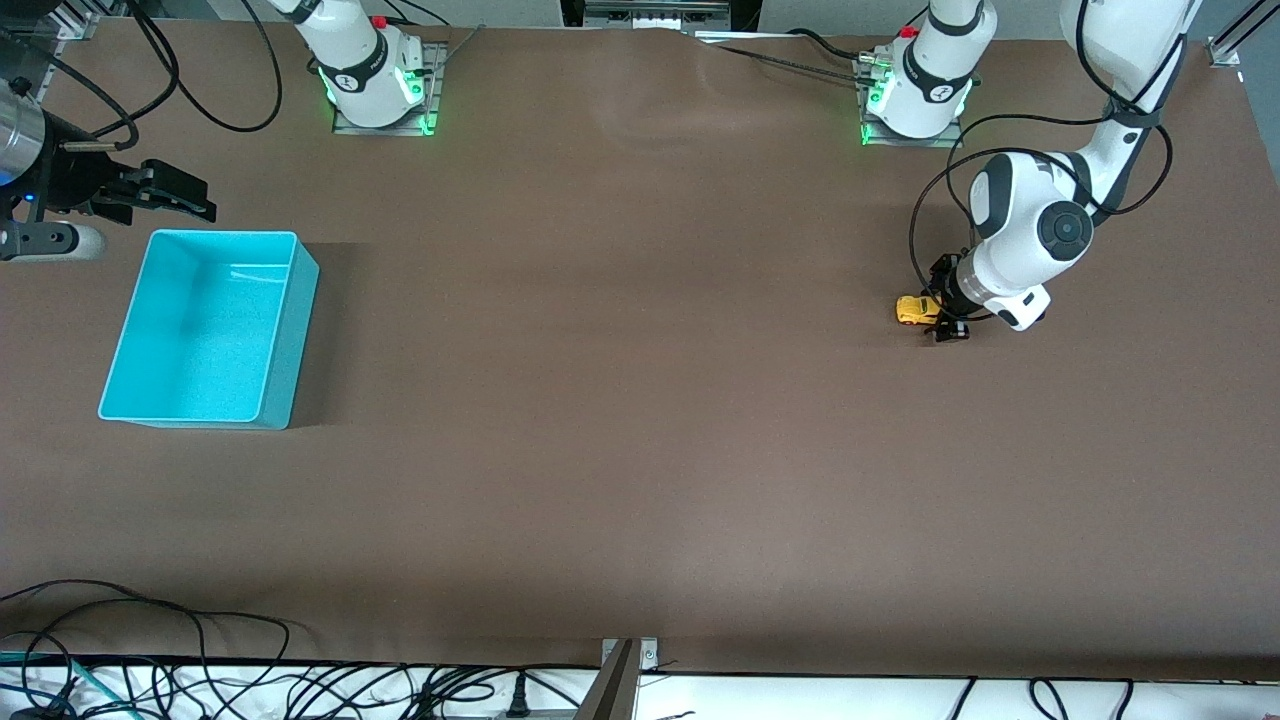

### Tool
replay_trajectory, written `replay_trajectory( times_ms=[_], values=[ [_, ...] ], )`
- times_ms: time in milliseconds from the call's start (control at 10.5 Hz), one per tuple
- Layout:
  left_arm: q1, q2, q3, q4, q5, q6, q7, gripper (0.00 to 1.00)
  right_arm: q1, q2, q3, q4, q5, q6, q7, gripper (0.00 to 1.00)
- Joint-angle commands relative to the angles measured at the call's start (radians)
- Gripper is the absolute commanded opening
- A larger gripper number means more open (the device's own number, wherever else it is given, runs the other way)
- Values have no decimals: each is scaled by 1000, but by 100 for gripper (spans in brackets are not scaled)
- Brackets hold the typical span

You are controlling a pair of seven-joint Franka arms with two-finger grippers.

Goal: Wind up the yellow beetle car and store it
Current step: 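Close the left gripper on the yellow car and press it down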

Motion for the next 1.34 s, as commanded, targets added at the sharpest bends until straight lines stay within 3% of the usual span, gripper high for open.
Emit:
replay_trajectory(
  times_ms=[0, 95, 572, 859, 1240],
  values=[
    [1, -19, -2, -4, -14, 3, -4, 16, 6, -3, -4, -3, -4, 7, -18, 100],
    [1, -25, -4, -2, -14, -2, -5, 0, 6, -3, -4, -3, -4, 9, -18, 100],
    [-1, -88, -120, 27, -14, -73, -163, 0, 4, -3, -4, -3, -4, 9, -18, 100],
    [-2, -76, -189, 53, -16, -69, -238, 0, 4, -3, -4, -3, -2, 9, -18, 100],
    [-4, 4, -199, 122, -19, -63, -254, 0, 4, -3, -4, -3, -4, 9, -18, 100]
  ],
)
